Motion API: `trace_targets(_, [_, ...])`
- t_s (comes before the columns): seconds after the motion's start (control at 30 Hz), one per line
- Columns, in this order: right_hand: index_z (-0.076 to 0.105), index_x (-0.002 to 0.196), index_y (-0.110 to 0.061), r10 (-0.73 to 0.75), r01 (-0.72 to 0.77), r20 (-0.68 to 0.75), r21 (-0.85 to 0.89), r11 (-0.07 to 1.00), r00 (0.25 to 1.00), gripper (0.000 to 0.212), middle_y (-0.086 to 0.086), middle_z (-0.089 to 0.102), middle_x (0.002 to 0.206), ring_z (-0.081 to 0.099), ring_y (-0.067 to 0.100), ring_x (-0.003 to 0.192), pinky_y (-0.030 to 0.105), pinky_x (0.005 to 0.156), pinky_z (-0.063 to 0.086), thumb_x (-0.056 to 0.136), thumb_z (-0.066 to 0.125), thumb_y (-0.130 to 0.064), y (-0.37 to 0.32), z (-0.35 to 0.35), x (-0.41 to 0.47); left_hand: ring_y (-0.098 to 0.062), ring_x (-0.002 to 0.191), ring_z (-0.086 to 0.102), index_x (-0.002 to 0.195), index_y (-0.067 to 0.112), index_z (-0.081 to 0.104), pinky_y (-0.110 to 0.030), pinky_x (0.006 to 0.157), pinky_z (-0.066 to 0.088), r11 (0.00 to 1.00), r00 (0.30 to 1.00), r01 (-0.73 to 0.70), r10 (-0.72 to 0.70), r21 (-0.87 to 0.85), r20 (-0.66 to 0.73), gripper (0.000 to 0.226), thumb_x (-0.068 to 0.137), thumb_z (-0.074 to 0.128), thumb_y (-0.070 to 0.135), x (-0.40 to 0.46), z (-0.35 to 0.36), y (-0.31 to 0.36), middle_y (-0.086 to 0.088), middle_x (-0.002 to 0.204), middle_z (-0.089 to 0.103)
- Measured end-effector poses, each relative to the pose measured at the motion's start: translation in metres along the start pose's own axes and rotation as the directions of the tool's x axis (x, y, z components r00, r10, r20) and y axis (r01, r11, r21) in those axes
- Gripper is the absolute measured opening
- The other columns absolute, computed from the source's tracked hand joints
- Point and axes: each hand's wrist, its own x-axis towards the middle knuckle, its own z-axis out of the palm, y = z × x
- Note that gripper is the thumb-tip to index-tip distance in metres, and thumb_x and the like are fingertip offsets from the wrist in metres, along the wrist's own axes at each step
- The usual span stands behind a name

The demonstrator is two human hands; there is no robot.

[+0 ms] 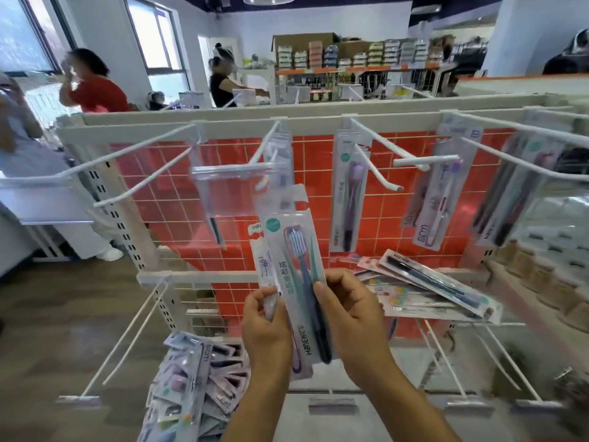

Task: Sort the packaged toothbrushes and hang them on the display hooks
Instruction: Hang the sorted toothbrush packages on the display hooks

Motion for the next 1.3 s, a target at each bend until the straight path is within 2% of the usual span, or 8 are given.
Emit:
trace_targets(0.17, [0.061, 0.087, -0.012, -0.030, 0.030, -0.009, 0.026, 0.999, 1.000, 0.020, -0.005, 0.067, 0.079, 0.066, 0.007, 0.075, 0.021, 0.064, 0.054, 0.081, 0.054, -0.029, -0.001, 0.019, 0.000, -0.022, 0.080, 0.066, 0.102, 0.019, 0.057, -0.038, 0.066, 0.056, 1.000, 0.999, -0.019, 0.020, -0.010, 0.034, 0.013, 0.090, 0.060, 0.024, 0.013, -0.011, 0.001, -0.005, 0.091, 0.067])
trace_targets(0.43, [0.061, 0.088, -0.009, -0.130, 0.130, -0.025, -0.029, 0.991, 0.991, 0.014, -0.010, 0.064, 0.077, 0.062, 0.001, 0.072, 0.013, 0.062, 0.050, 0.085, 0.052, -0.018, 0.004, 0.030, -0.001, -0.025, 0.078, 0.065, 0.101, 0.013, 0.057, -0.039, 0.064, 0.055, 0.999, 0.998, 0.043, -0.042, -0.024, 0.044, 0.012, 0.090, 0.061, 0.017, 0.030, -0.016, -0.001, -0.007, 0.086, 0.065])
trace_targets(0.6, [0.060, 0.087, -0.011, -0.192, 0.192, -0.038, -0.016, 0.981, 0.981, 0.011, -0.013, 0.064, 0.075, 0.062, 0.000, 0.069, 0.013, 0.060, 0.050, 0.085, 0.051, -0.017, -0.001, 0.036, 0.004, -0.027, 0.079, 0.068, 0.097, 0.020, 0.056, -0.046, 0.067, 0.060, 0.995, 0.994, 0.078, -0.074, -0.060, 0.077, 0.014, 0.088, 0.067, 0.023, 0.037, -0.017, -0.001, -0.009, 0.089, 0.067])
trace_targets(0.87, [0.063, 0.089, -0.008, -0.171, 0.170, -0.092, -0.024, 0.985, 0.981, 0.014, -0.002, 0.068, 0.081, 0.066, 0.006, 0.076, 0.015, 0.065, 0.052, 0.090, 0.058, -0.021, 0.011, 0.040, 0.018, -0.029, 0.080, 0.066, 0.100, 0.014, 0.056, -0.033, 0.061, 0.058, 0.996, 0.997, 0.015, -0.008, -0.093, 0.071, 0.010, 0.091, 0.061, 0.017, 0.046, -0.018, 0.001, -0.009, 0.090, 0.064])
trace_targets(1.0, [0.063, 0.091, -0.008, -0.137, 0.128, -0.103, -0.090, 0.988, 0.985, 0.016, 0.007, 0.065, 0.085, 0.064, 0.023, 0.078, 0.032, 0.067, 0.057, 0.092, 0.053, -0.021, 0.024, 0.039, 0.039, -0.028, 0.085, 0.066, 0.098, 0.023, 0.058, -0.044, 0.071, 0.059, 0.993, 0.997, 0.042, -0.034, -0.107, 0.071, 0.010, 0.090, 0.062, 0.019, 0.052, -0.018, -0.001, -0.006, 0.093, 0.064])
trace_targets(1.1, [0.063, 0.091, -0.008, -0.116, 0.093, -0.140, -0.164, 0.982, 0.983, 0.016, 0.010, 0.065, 0.085, 0.063, 0.028, 0.082, 0.043, 0.072, 0.058, 0.095, 0.052, -0.018, 0.038, 0.038, 0.074, -0.016, 0.094, 0.062, 0.097, 0.028, 0.059, -0.030, 0.076, 0.053, 0.994, 0.999, 0.026, -0.023, -0.110, 0.025, 0.017, 0.090, 0.060, 0.012, 0.059, -0.018, 0.001, 0.003, 0.099, 0.063])
trace_targets(1.17, [0.062, 0.086, -0.008, -0.106, 0.075, -0.171, -0.178, 0.981, 0.979, 0.017, 0.003, 0.063, 0.075, 0.064, 0.016, 0.071, 0.032, 0.062, 0.056, 0.094, 0.054, -0.020, 0.044, 0.039, 0.098, -0.008, 0.095, 0.060, 0.097, 0.030, 0.057, -0.021, 0.074, 0.047, 0.996, 1.000, 0.005, -0.005, -0.092, 0.000, 0.019, 0.092, 0.058, 0.011, 0.064, -0.021, 0.003, 0.008, 0.101, 0.062])
trace_targets(1.3, [0.055, 0.077, -0.019, -0.077, 0.024, -0.203, -0.249, 0.968, 0.976, 0.021, -0.008, 0.054, 0.070, 0.056, 0.002, 0.067, 0.016, 0.055, 0.046, 0.094, 0.053, -0.008, 0.055, 0.037, 0.135, -0.010, 0.085, 0.063, 0.098, 0.032, 0.055, -0.028, 0.069, 0.051, 0.999, 0.999, 0.015, -0.016, -0.049, -0.032, 0.016, 0.095, 0.055, 0.016, 0.073, -0.025, 0.005, 0.010, 0.096, 0.062])
